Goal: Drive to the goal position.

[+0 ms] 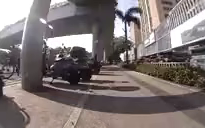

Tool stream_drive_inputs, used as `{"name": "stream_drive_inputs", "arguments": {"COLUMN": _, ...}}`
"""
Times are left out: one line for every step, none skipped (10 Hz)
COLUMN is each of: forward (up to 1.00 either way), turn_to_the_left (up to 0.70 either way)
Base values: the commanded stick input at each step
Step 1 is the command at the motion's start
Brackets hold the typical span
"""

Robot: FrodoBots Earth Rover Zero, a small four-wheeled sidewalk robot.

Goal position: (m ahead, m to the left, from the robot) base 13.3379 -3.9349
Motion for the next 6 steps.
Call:
{"name": "stream_drive_inputs", "arguments": {"forward": 0.7, "turn_to_the_left": 0.0}}
{"name": "stream_drive_inputs", "arguments": {"forward": 0.7, "turn_to_the_left": -0.01}}
{"name": "stream_drive_inputs", "arguments": {"forward": 0.7, "turn_to_the_left": -0.06}}
{"name": "stream_drive_inputs", "arguments": {"forward": 0.7, "turn_to_the_left": -0.12}}
{"name": "stream_drive_inputs", "arguments": {"forward": 0.7, "turn_to_the_left": 0.0}}
{"name": "stream_drive_inputs", "arguments": {"forward": 0.7, "turn_to_the_left": 0.0}}
